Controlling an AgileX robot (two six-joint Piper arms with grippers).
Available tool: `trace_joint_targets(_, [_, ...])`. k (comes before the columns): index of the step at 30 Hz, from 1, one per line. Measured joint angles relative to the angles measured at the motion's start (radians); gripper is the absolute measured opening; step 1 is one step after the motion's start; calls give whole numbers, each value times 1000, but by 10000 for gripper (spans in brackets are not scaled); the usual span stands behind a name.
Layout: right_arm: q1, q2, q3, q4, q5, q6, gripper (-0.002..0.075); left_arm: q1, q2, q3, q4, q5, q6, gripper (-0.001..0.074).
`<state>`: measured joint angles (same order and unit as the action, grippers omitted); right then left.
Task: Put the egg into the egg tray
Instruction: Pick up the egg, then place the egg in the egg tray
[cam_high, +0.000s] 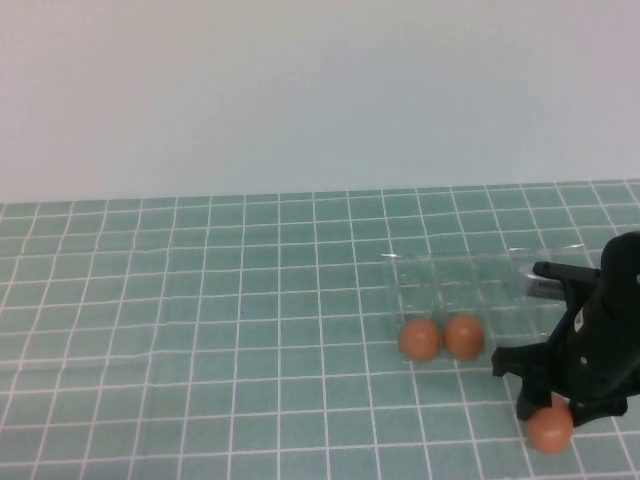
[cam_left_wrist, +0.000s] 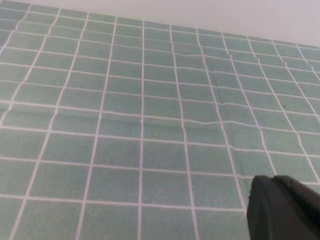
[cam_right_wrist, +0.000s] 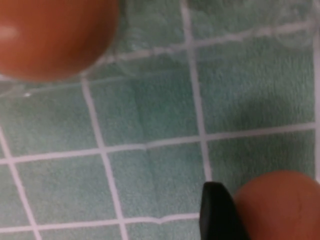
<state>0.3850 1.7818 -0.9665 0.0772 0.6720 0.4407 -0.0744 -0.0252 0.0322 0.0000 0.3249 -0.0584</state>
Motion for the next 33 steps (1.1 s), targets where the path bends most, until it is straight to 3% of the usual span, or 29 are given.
trace_joint_targets(10, [2,-21,-124,-63,26,-145,356,0,0,0,0,0,0,-1])
trace_joint_targets(18, [4,-66,-122,-407,-148,78,356,0,0,0,0,0,0,-1])
trace_joint_targets(27, [4,-71,78,-510,-698,108,356,0,0,0,0,0,0,-1])
trace_joint_targets(33, [4,-100,231,-273,-986,-198,356,0,0,0,0,0,0,-1])
